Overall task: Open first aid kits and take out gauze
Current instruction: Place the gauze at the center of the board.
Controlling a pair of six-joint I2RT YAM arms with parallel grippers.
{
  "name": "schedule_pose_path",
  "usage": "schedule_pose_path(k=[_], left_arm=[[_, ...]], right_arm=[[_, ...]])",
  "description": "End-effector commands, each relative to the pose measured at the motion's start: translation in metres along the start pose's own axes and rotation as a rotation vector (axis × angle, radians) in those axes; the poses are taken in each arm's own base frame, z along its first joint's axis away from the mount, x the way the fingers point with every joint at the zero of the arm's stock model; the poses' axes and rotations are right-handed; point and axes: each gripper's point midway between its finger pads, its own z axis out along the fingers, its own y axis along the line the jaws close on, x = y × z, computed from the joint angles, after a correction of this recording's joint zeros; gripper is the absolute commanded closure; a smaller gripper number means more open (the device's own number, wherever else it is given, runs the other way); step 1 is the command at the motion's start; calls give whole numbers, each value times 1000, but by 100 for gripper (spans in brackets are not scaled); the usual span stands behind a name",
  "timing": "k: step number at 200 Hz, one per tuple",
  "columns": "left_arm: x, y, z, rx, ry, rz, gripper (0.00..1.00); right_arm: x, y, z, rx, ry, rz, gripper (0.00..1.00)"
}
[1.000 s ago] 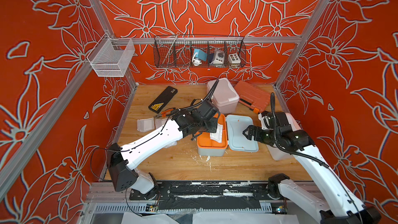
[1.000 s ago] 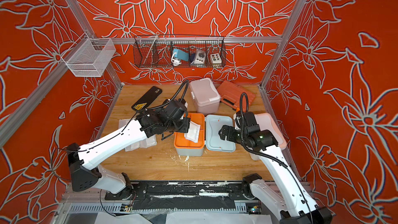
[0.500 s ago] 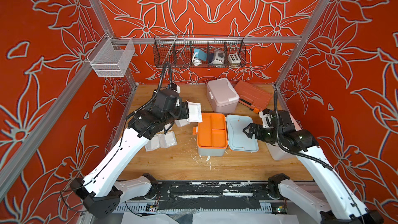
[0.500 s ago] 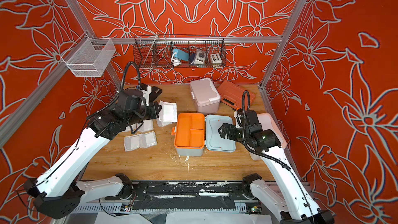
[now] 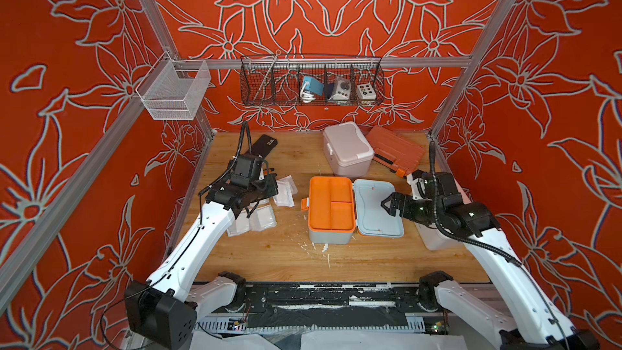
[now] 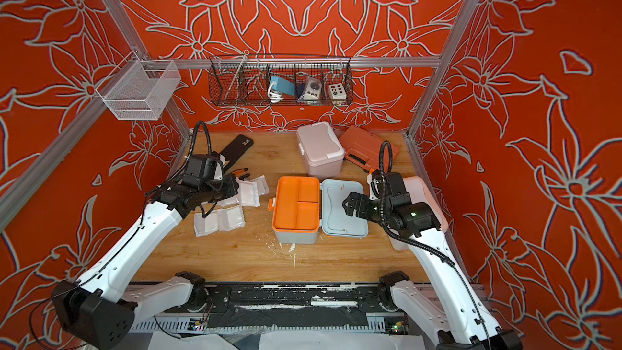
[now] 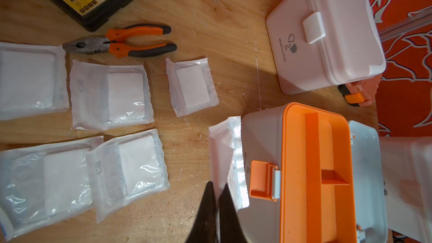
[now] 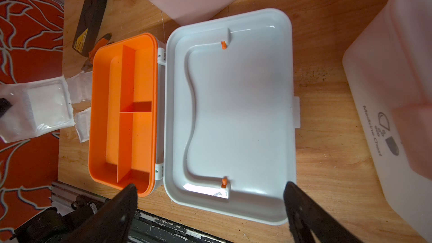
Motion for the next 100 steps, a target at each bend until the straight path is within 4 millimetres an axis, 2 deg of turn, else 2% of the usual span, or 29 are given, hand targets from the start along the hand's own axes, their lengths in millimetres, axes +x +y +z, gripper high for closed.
schedule_pose_path(k=[1, 38, 100], left_arm=[[2, -1, 17, 35, 8, -32, 100], [23, 10, 47, 23, 71, -69, 100], [46, 22, 81, 24, 124, -95, 100]], right_arm=[[-3, -5, -6, 32, -20, 7, 2], [-1, -8, -3, 42, -14, 21, 2], [1, -8, 1, 36, 3, 17, 2]])
